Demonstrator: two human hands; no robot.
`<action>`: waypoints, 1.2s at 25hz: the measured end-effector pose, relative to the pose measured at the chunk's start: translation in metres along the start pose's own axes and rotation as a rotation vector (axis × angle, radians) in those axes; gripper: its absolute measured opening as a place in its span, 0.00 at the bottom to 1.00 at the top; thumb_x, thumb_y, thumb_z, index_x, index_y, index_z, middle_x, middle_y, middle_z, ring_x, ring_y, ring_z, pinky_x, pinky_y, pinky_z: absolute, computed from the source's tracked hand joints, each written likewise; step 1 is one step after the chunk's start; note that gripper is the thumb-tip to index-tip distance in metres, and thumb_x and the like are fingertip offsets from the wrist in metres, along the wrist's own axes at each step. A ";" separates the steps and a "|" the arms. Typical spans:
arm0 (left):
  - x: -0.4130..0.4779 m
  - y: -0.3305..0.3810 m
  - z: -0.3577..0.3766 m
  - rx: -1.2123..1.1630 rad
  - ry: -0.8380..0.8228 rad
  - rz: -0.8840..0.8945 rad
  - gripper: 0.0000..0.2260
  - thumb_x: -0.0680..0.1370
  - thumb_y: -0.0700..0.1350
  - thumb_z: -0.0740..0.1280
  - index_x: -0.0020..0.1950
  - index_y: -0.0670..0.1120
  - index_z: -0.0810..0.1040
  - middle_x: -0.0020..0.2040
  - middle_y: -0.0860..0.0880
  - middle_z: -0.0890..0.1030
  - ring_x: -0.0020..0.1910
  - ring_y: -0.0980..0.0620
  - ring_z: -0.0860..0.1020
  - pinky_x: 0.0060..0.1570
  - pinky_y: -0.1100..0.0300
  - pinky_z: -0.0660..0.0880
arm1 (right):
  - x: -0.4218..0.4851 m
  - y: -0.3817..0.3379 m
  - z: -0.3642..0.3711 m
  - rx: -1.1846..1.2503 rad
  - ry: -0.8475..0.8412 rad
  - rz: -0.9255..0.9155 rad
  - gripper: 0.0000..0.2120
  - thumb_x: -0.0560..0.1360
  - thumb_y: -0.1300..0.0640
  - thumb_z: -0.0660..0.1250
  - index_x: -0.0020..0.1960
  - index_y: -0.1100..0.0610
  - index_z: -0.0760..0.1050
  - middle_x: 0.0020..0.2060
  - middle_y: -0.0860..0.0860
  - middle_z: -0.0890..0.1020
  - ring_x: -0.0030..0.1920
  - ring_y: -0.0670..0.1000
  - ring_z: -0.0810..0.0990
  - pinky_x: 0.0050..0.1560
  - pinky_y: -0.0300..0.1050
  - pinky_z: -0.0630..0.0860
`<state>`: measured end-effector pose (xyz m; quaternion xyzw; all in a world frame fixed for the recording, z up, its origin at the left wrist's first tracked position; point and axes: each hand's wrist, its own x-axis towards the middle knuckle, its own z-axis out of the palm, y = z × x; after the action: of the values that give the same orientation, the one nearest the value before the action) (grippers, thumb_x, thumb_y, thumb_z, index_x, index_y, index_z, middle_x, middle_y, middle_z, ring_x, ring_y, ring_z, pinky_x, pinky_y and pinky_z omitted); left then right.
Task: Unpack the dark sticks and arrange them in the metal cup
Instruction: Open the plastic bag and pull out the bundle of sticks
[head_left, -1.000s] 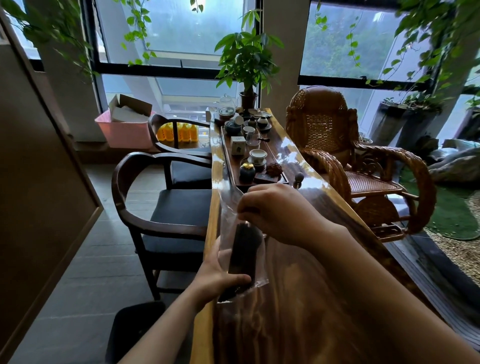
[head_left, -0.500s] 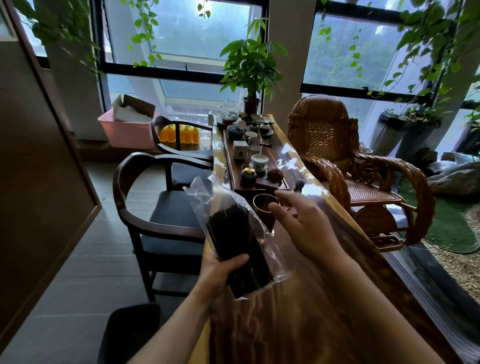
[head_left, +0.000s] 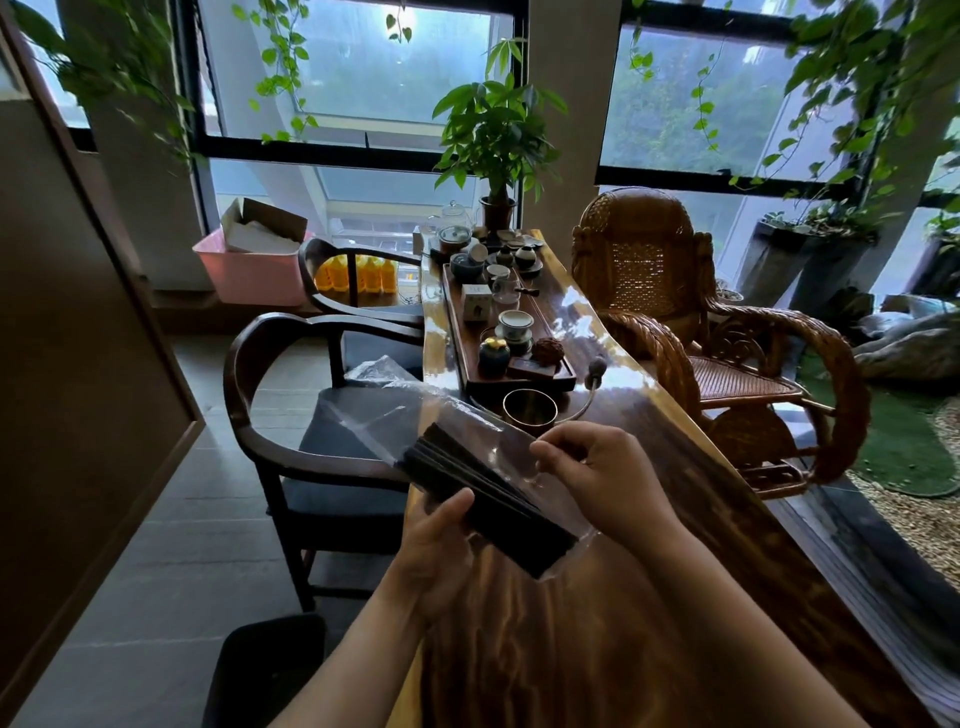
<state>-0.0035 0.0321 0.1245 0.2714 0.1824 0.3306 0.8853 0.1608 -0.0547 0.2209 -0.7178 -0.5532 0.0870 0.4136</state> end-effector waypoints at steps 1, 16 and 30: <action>0.002 0.001 0.003 -0.029 0.008 0.014 0.39 0.65 0.42 0.81 0.73 0.38 0.69 0.65 0.32 0.74 0.65 0.33 0.72 0.75 0.33 0.59 | 0.001 0.001 -0.001 -0.013 -0.021 -0.017 0.03 0.77 0.55 0.72 0.47 0.49 0.85 0.36 0.42 0.85 0.39 0.41 0.84 0.44 0.45 0.84; 0.033 0.014 0.009 -0.224 0.004 -0.014 0.06 0.76 0.46 0.71 0.47 0.45 0.86 0.52 0.44 0.84 0.56 0.45 0.83 0.60 0.44 0.79 | -0.038 0.036 0.037 0.572 0.249 0.302 0.07 0.79 0.59 0.68 0.54 0.57 0.83 0.47 0.52 0.87 0.51 0.52 0.86 0.52 0.48 0.84; 0.067 0.025 0.005 -0.394 -0.284 -0.166 0.18 0.66 0.40 0.79 0.51 0.47 0.77 0.51 0.47 0.80 0.57 0.45 0.79 0.73 0.43 0.65 | -0.041 0.005 0.053 0.401 0.663 0.384 0.03 0.74 0.61 0.75 0.43 0.54 0.83 0.40 0.51 0.86 0.42 0.51 0.85 0.44 0.47 0.84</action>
<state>0.0348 0.0915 0.1342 0.1216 0.0099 0.2443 0.9620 0.1180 -0.0643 0.1702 -0.7024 -0.2191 0.0329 0.6764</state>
